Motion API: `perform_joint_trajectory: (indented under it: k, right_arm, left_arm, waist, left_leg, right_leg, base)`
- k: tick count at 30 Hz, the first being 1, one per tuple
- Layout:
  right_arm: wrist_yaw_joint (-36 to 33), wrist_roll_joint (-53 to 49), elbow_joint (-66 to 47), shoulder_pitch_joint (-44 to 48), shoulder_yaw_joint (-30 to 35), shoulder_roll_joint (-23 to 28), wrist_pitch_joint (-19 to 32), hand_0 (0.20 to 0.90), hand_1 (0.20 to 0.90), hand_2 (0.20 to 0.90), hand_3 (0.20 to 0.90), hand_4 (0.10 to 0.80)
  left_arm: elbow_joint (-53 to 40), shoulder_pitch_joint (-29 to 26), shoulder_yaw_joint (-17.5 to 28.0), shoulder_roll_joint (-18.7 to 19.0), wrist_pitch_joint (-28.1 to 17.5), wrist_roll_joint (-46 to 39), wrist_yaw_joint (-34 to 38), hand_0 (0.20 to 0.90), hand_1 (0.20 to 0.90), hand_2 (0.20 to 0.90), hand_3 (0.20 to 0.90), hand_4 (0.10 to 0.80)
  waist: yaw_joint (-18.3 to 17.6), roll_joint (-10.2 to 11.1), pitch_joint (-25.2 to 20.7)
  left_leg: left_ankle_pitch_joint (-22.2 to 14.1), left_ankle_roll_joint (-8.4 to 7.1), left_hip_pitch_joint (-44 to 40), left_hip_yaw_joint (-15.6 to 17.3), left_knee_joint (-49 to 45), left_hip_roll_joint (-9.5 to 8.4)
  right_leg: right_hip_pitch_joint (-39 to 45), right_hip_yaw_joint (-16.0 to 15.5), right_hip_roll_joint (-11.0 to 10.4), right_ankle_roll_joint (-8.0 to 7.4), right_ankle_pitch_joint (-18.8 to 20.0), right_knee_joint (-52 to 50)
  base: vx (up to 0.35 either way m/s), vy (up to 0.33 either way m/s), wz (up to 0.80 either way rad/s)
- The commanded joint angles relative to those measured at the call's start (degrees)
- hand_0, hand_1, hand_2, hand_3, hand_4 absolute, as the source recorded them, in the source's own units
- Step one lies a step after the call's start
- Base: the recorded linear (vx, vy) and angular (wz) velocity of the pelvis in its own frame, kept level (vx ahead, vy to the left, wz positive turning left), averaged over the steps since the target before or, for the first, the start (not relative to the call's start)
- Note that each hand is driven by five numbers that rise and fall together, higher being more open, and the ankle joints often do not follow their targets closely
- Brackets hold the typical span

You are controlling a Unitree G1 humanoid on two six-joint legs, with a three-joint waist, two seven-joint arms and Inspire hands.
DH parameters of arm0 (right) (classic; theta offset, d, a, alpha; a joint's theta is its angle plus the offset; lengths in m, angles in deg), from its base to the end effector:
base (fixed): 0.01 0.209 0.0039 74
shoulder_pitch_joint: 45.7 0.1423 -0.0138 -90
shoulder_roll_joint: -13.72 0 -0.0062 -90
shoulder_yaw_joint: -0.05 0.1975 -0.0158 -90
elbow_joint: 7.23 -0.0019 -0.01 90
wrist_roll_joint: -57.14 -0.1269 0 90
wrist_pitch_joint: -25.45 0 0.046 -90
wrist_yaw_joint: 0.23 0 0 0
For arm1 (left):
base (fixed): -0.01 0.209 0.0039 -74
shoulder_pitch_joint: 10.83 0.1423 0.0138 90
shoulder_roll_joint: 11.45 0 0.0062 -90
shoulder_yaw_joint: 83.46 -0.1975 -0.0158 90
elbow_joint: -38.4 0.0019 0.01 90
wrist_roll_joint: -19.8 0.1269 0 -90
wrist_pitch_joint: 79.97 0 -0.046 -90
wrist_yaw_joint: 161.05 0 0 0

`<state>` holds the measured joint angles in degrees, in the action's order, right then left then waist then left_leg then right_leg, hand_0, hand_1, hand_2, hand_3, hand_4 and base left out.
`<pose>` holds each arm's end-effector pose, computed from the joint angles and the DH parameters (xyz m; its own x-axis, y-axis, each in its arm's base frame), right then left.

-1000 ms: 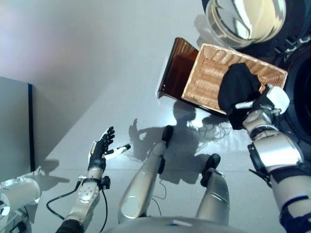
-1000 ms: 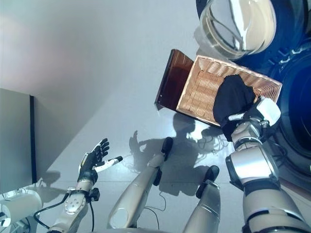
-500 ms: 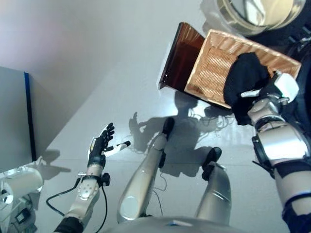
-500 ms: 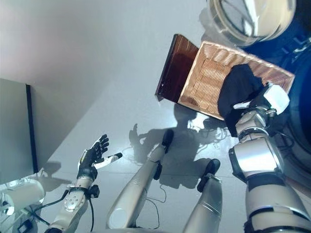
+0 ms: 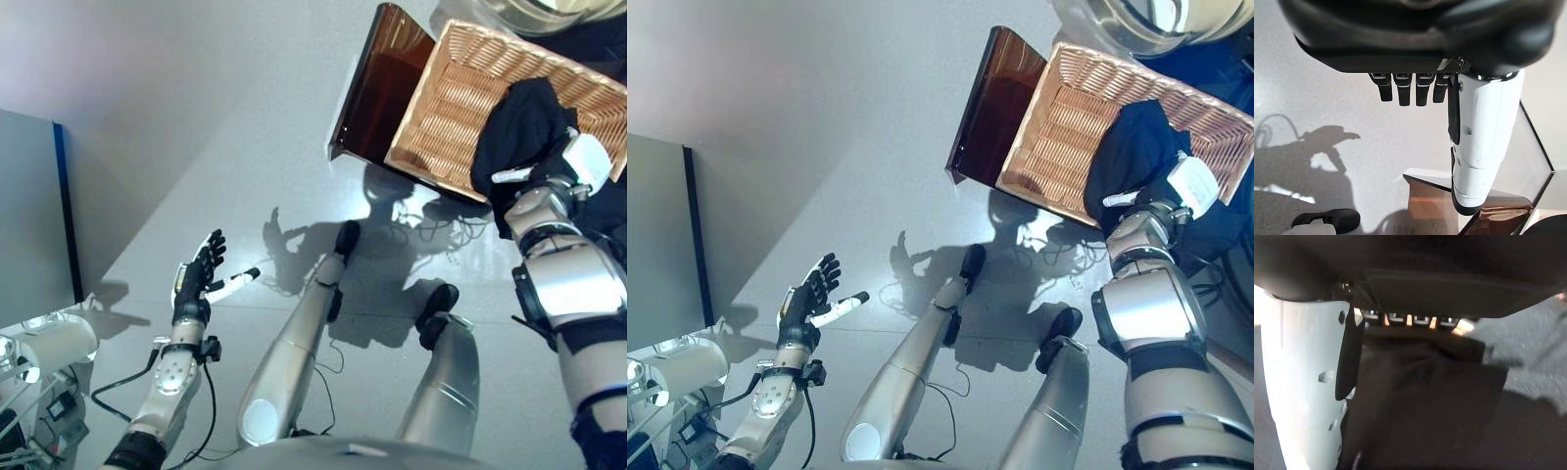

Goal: Pick up the clothes and place them into the washing machine

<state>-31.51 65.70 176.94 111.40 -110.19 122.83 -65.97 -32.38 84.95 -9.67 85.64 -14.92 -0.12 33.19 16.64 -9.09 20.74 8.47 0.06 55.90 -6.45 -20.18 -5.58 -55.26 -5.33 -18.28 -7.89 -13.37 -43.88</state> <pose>0.3321 -0.3030 0.1442 0.6660 -0.7372 0.1143 0.4835 0.3099 -0.8186 0.1498 0.2088 -0.0199 0.9909 0.1184 -0.0635 -0.1136 0.9907 0.0743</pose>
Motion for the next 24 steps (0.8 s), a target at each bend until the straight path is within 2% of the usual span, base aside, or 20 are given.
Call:
perform_joint_trajectory:
  k: [1,11,17,21,22,24]
  right_arm:
    - [-2.8,-1.1,-2.6,2.1,-3.1,6.0,-0.6,0.2,0.2,0.2,0.2,0.3]
    - [-4.5,-3.5,-2.2,1.6,-0.7,8.3,0.1,0.2,0.2,0.2,0.2,0.3]
    - [-5.2,-6.5,-2.9,0.6,1.9,8.3,1.5,0.2,0.2,0.2,0.2,0.3]
    - [-5.6,-12.9,-5.2,-1.3,6.4,8.4,4.6,0.2,0.2,0.2,0.2,0.3]
    - [-4.3,-23.3,-8.3,-3.2,11.9,7.9,9.6,0.2,0.2,0.2,0.2,0.3]
    - [-3.5,-27.2,-9.7,-3.7,13.6,7.4,11.7,0.2,0.2,0.2,0.2,0.3]
  left_arm:
    - [-2.6,0.5,5.8,2.7,-3.6,-1.0,2.9,0.9,0.9,0.9,0.9,0.8]
    - [-2.5,0.7,6.5,3.4,-4.3,-0.1,3.5,0.9,0.9,0.9,0.9,0.8]
    - [-2.0,-0.1,5.9,3.6,-4.8,0.3,3.4,0.9,0.9,0.9,0.9,0.8]
    - [-2.1,-0.2,5.6,3.9,-5.5,0.6,3.0,0.9,0.9,0.9,0.9,0.8]
    - [-1.7,-0.4,5.9,3.9,-5.7,0.8,2.8,0.9,0.9,0.9,0.9,0.8]
    - [-1.1,-0.8,5.8,4.2,-5.8,1.0,2.6,0.9,0.9,0.9,0.9,0.8]
  waist:
    - [0.5,-3.3,0.8]
    - [1.3,-5.0,-0.8]
    - [1.6,-5.0,-1.5]
    - [1.6,-5.0,-2.0]
    - [1.0,-4.4,-2.5]
    - [0.8,-4.0,-2.5]
  left_leg:
    - [-13.7,-2.8,4.3,2.6,-13.2,0.53]
    - [-13.8,-2.63,5.6,2.3,-14.8,-0.5]
    - [-13.5,-2.4,4.1,2.5,-13.5,-0.37]
    - [-13.5,-2.24,2.4,2.5,-12.5,-0.37]
    - [-13.5,-2.14,0.5,2.9,-11.4,-0.11]
    - [-13.5,-2.12,-0.4,3.1,-11.0,0.03]
  right_leg:
    - [2.2,0.6,1.5,0.81,4.6,4.9]
    - [-0.3,1.3,0.8,1.03,2.4,0.3]
    - [1.0,1.3,0.6,0.94,2.6,1.4]
    - [2.7,1.0,0.5,0.81,2.5,2.5]
    - [4.2,1.2,0.9,0.78,2.8,3.8]
    - [5.1,1.2,1.2,0.78,3.0,4.5]
  base:
    - [-0.006,-0.015,0.09]
    - [-0.008,-0.005,0.06]
    - [0.001,-0.001,0.01]
    - [0.008,-0.003,0.0]
    - [0.0,0.0,0.0]
    - [0.022,-0.009,-0.05]
